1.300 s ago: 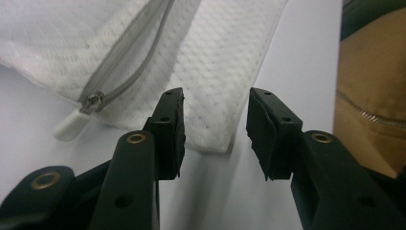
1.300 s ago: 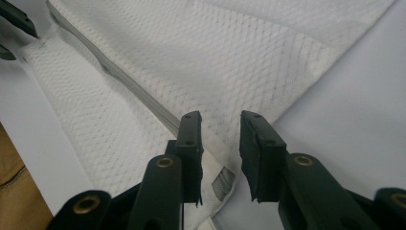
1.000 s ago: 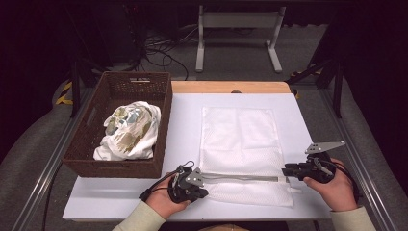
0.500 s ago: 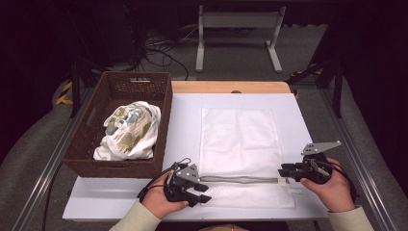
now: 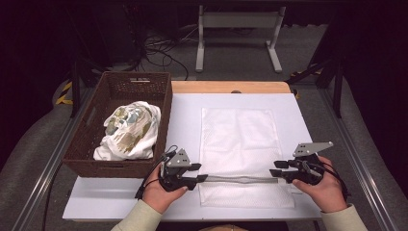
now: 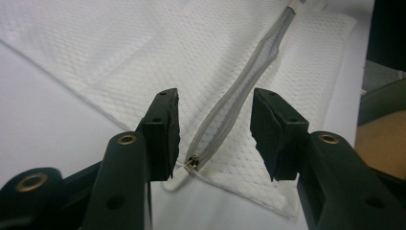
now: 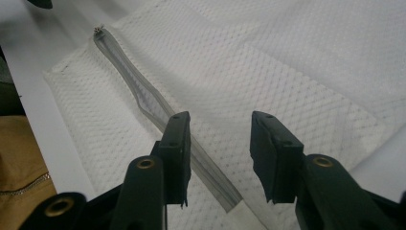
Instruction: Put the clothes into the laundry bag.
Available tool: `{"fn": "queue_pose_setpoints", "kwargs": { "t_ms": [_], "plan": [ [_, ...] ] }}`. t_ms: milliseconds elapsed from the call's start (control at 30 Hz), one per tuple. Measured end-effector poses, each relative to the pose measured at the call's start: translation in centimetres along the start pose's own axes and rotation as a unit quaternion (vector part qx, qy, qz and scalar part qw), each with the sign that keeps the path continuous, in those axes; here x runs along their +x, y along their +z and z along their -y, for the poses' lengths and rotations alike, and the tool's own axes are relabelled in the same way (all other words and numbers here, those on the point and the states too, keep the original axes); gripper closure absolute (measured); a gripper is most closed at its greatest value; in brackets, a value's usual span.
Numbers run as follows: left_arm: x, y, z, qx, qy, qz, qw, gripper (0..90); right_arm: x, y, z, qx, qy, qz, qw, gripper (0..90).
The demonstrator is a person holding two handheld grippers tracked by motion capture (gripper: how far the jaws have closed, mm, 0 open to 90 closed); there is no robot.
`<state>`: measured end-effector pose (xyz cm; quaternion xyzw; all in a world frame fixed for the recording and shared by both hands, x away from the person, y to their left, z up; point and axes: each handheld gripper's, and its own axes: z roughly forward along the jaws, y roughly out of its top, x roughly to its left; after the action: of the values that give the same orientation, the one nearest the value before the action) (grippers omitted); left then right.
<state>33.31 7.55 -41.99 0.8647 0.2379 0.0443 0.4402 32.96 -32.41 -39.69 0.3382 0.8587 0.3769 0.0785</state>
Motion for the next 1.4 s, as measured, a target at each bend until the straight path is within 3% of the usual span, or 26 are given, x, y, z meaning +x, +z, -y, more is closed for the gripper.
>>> {"fn": "queue_pose_setpoints", "kwargs": {
  "t_ms": [300, 667, 1000, 1267, 1400],
  "plan": [
    [0.3, -0.4, 0.3, -0.004, -0.010, -0.029, 0.9995, 51.0, 0.8, 1.7, -1.2, 0.001, -0.030, -0.012, 0.9995, 51.6],
    [0.5, -1.3, 0.9, -0.005, -0.025, -0.050, 0.9985, 50.0, 1.7, 3.8, -2.5, 0.011, -0.071, -0.020, 0.9973, 47.0],
    [0.6, -1.2, 1.2, 0.000, -0.027, -0.053, 0.9982, 49.2, 2.5, 5.8, -3.1, 0.031, -0.103, -0.024, 0.9939, 46.8],
    [0.5, -1.2, 1.2, 0.000, -0.028, -0.051, 0.9983, 48.7, 3.0, 7.6, -3.2, 0.050, -0.141, -0.027, 0.9884, 46.3],
    [0.6, -1.2, 1.2, 0.001, -0.027, -0.050, 0.9984, 48.5, 2.9, 8.1, -3.0, 0.057, -0.139, -0.032, 0.9881, 45.6]
  ]
}}
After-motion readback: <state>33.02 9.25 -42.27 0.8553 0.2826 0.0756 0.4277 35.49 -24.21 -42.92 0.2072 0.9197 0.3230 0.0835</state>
